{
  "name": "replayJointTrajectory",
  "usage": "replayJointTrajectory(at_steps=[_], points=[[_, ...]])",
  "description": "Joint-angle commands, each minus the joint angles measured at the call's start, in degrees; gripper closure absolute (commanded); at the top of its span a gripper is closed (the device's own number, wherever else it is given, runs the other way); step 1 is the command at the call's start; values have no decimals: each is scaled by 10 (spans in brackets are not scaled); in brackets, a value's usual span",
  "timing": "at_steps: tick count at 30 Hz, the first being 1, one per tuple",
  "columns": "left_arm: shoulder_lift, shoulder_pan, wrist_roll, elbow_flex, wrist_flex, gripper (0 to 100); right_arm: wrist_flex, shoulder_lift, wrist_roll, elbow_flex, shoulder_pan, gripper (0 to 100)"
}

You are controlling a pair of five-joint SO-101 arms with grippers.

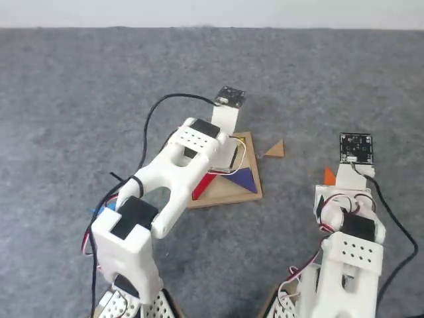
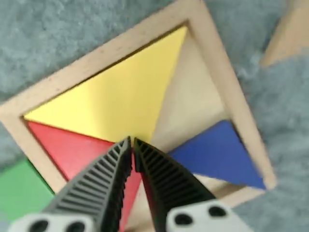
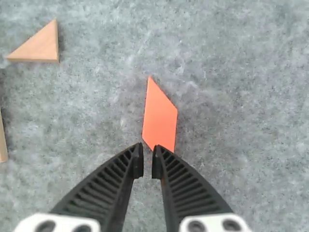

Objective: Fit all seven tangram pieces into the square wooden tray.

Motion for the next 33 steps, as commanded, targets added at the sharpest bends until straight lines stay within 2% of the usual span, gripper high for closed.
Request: replayJointTrajectory(at_steps=[1, 6, 16, 33], points=[[-19, 18, 25, -3, 29, 988, 5, -16, 8, -24, 9, 948], [-30, 50, 28, 38, 29, 988, 6, -16, 9, -24, 6, 948], [-36, 49, 90, 39, 13, 988, 6, -16, 9, -21, 6, 948], [-37, 34, 82, -2, -103, 988, 6, -16, 10, -19, 5, 948]])
